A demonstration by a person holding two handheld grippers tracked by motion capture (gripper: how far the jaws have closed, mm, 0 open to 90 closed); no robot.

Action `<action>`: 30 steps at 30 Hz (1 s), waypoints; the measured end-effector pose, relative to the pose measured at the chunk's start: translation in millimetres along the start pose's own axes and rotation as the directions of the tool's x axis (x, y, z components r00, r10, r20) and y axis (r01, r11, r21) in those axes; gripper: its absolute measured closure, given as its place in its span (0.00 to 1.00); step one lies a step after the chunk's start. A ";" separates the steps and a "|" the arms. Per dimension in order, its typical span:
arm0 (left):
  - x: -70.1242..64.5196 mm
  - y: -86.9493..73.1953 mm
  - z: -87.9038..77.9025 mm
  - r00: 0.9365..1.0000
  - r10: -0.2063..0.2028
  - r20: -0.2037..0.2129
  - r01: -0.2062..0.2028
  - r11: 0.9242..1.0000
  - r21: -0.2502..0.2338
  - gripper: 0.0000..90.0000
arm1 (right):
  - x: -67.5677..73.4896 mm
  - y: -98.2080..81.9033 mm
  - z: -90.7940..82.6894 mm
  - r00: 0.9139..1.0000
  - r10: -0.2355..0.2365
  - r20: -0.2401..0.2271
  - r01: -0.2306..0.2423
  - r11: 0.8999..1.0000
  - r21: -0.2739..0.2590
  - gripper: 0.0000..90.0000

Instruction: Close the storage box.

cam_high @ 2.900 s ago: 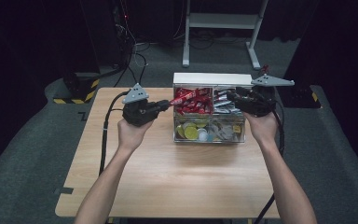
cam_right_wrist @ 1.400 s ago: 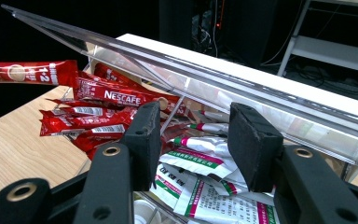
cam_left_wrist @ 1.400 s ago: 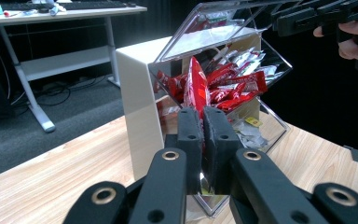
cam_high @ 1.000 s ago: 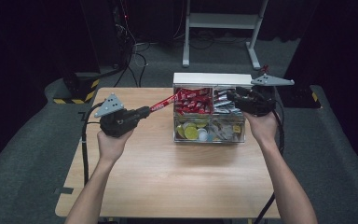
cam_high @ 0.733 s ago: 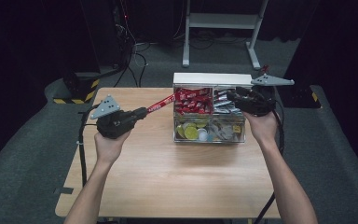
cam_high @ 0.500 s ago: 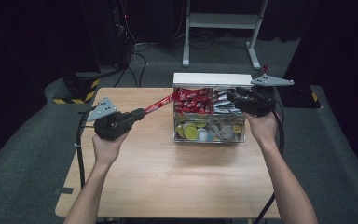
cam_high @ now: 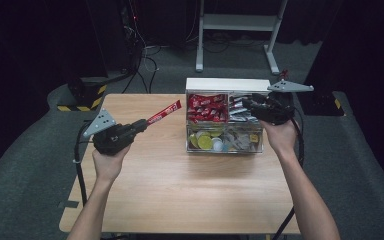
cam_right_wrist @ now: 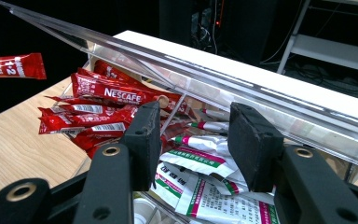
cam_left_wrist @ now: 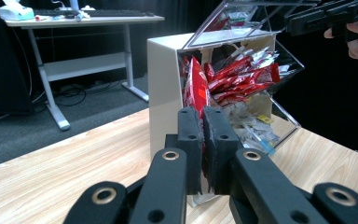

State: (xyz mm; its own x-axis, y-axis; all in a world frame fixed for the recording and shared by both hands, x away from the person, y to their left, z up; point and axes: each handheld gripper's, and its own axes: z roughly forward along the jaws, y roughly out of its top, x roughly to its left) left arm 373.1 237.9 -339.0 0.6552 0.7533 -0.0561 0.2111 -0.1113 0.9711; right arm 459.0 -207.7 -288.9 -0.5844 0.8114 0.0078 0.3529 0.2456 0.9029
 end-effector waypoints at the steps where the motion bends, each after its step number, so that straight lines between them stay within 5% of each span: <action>1: 1.0 -1.2 -0.8 1.000 -0.002 -0.002 0.002 1.000 0.001 0.96 | 0.1 0.0 0.0 1.000 -0.001 -0.001 0.001 1.000 -0.001 0.60; 30: 12.7 -34.2 -13.0 0.997 -0.059 -0.050 0.059 0.998 0.009 0.96 | 0.7 -0.6 0.2 1.000 -0.005 0.004 0.005 1.000 0.008 0.60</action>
State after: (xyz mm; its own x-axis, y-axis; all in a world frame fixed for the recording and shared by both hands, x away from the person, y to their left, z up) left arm 364.7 259.8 -369.9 0.6044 0.7902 -0.1014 0.2559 -0.0720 0.9640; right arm 458.6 -207.1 -289.5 -0.5832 0.8123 0.0015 0.3556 0.2537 0.8995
